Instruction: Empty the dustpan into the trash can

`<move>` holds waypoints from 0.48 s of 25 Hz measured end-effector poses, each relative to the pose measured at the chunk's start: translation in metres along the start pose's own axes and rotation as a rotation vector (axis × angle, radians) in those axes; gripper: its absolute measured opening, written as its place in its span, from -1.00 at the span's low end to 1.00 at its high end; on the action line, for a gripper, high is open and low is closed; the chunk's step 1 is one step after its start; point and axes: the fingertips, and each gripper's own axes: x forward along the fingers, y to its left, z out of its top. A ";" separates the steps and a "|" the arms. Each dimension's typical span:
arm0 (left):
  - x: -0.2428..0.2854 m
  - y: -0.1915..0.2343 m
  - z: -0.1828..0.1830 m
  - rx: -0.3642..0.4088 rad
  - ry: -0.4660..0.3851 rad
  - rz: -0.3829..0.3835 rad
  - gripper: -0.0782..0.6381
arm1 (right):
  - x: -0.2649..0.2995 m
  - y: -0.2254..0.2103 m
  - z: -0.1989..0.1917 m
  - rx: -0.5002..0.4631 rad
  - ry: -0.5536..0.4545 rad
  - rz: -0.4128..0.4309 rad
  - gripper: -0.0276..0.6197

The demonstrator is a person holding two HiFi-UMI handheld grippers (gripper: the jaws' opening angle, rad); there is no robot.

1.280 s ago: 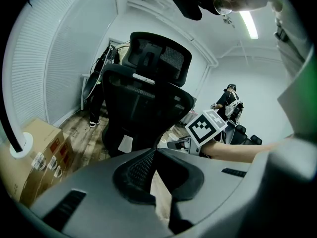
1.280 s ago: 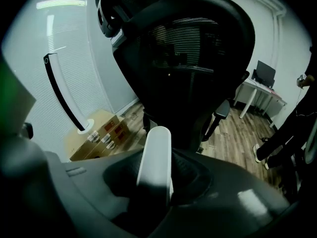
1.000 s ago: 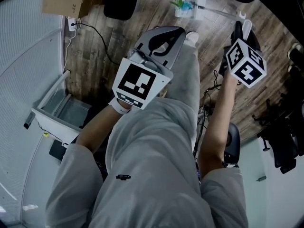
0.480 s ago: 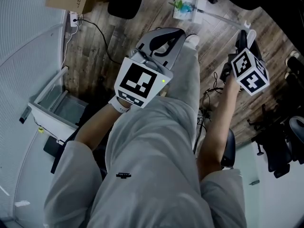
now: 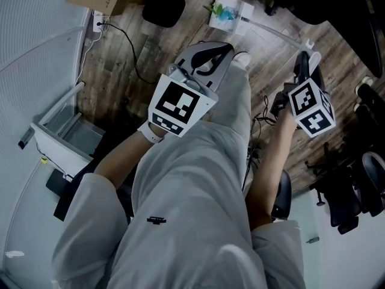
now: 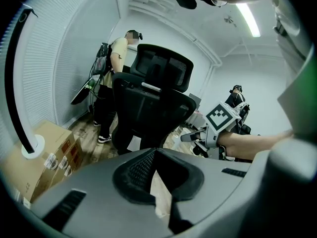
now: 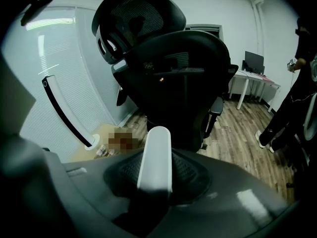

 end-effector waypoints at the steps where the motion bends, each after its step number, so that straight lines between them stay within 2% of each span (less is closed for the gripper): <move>1: -0.002 -0.001 0.001 -0.001 -0.002 0.002 -0.76 | -0.005 0.002 0.003 0.010 -0.006 0.005 -0.55; 12: -0.022 -0.009 0.015 -0.005 -0.018 0.023 -0.76 | -0.051 0.025 0.034 0.026 -0.057 0.070 -0.53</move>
